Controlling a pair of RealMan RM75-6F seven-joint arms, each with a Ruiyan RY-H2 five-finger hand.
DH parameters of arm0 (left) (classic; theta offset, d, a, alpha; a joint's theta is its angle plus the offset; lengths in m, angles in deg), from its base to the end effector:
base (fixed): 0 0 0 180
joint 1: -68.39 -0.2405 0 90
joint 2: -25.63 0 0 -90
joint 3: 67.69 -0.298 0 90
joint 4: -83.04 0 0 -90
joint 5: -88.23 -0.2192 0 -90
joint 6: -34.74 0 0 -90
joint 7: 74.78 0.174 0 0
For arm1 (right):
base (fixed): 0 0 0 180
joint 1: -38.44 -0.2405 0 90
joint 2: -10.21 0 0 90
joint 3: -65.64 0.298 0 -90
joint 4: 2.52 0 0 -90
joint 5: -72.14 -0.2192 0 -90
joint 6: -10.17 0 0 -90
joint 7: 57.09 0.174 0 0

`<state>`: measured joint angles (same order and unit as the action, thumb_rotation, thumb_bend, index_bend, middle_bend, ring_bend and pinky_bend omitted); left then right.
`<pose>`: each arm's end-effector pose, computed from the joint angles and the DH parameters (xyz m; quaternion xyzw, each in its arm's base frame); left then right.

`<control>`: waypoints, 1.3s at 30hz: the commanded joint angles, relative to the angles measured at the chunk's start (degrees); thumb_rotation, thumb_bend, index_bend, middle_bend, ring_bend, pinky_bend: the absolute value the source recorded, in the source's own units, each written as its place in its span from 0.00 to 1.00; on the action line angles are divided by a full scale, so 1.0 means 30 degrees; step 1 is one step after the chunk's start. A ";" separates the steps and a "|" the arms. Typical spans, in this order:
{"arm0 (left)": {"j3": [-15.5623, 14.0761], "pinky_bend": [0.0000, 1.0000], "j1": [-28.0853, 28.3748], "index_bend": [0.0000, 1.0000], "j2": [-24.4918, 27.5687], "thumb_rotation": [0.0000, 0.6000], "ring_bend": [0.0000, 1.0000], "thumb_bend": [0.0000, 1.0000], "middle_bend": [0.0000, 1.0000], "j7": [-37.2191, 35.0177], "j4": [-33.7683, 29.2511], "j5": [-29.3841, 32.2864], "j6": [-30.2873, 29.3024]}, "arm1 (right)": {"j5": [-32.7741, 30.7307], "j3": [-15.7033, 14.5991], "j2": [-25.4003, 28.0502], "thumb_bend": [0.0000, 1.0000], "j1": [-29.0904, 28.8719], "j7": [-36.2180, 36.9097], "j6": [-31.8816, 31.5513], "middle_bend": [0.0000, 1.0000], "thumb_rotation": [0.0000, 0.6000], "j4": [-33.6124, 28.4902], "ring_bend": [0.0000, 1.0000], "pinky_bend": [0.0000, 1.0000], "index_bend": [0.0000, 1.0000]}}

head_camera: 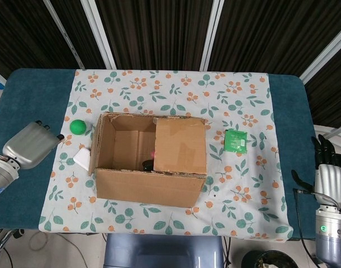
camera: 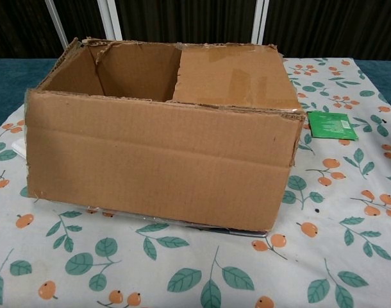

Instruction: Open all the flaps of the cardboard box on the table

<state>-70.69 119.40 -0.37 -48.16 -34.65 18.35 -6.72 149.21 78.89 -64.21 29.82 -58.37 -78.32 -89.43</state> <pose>-0.1649 0.3481 0.2478 -0.8470 -0.1550 -0.1136 0.4957 -0.3469 -0.2708 0.1641 0.4852 -0.3653 0.4673 0.6424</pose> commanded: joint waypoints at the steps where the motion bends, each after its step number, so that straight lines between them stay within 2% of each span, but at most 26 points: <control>1: 0.0095 0.28 -0.2315 0.21 -0.2073 1.00 0.21 0.54 0.36 -0.1204 0.0610 -0.0497 -0.3385 | -0.0061 0.0024 0.0081 0.30 0.0012 -0.0068 0.0046 0.00 1.00 -0.0040 0.00 0.23 0.00; 3: 0.0100 0.12 -0.3618 0.08 -0.3117 1.00 0.07 0.38 0.19 -0.1636 0.0700 -0.0694 -0.5345 | -0.0107 0.0025 0.0203 0.30 0.0025 -0.0138 0.0117 0.00 1.00 -0.0128 0.00 0.23 0.00; 6: -0.0001 0.00 -0.5803 0.00 -0.4896 1.00 0.00 0.26 0.02 -0.2119 0.0786 -0.1036 -0.8563 | -0.0089 -0.0055 0.0558 0.30 0.0017 -0.0394 0.0332 0.00 1.00 -0.0368 0.00 0.23 0.00; 9: -0.0047 0.00 -0.7817 0.00 -0.6905 1.00 0.00 0.20 0.00 -0.1727 0.1628 -0.1918 -1.1811 | 0.0090 -0.0090 0.0919 0.30 -0.0116 -0.0735 0.0537 0.00 1.00 -0.0660 0.00 0.23 0.00; 13: 0.0238 0.00 -0.9840 0.00 -0.9377 1.00 0.00 0.19 0.00 -0.1693 0.3126 -0.2778 -1.5188 | 0.0466 -0.0075 0.1454 0.30 -0.0545 -0.1354 0.1012 0.00 1.00 -0.1215 0.00 0.23 0.00; 17: 0.0481 0.00 -1.1244 0.00 -1.1424 1.00 0.00 0.19 0.00 -0.2494 0.5033 -0.3232 -1.7047 | 0.1043 0.0087 0.2256 0.30 -0.1322 -0.1957 0.1805 0.00 1.00 -0.2048 0.00 0.23 0.00; 26: 0.0995 0.00 -1.2562 0.00 -1.3353 1.00 0.00 0.19 0.00 -0.4629 0.7709 -0.2985 -1.7566 | 0.1282 0.1080 0.3701 0.30 -0.3609 -0.4036 0.4068 0.00 1.00 -0.4611 0.00 0.23 0.00; 30: 0.1027 0.00 -1.2833 0.00 -1.3724 1.00 0.00 0.19 0.00 -0.5491 0.8562 -0.2915 -1.7320 | 0.1021 0.1517 0.4496 0.32 -0.5298 -0.5361 0.6470 0.00 1.00 -0.5868 0.00 0.23 0.00; 32: 0.1105 0.00 -1.2916 0.00 -1.3858 1.00 0.00 0.19 0.00 -0.5940 0.8943 -0.3020 -1.7305 | 0.0651 0.1856 0.4901 0.39 -0.6289 -0.6055 0.7827 0.00 1.00 -0.6501 0.00 0.23 0.00; 36: 0.1385 0.00 -1.3049 0.00 -1.4012 1.00 0.00 0.19 0.00 -0.7224 0.9460 -0.3087 -1.7102 | -0.0072 0.2621 0.5200 0.64 -0.8869 -0.7506 1.0798 0.02 1.00 -0.7497 0.02 0.23 0.00; 39: 0.1468 0.00 -1.3136 0.00 -1.3975 1.00 0.00 0.19 0.00 -0.7817 0.9650 -0.3053 -1.6863 | -0.0395 0.2989 0.4849 0.82 -1.0591 -0.8110 1.2509 0.06 1.00 -0.7722 0.06 0.24 0.05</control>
<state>-66.58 80.26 -42.24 -70.69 -6.22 9.18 -57.83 149.76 86.01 -49.66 3.10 -79.73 -45.75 -110.67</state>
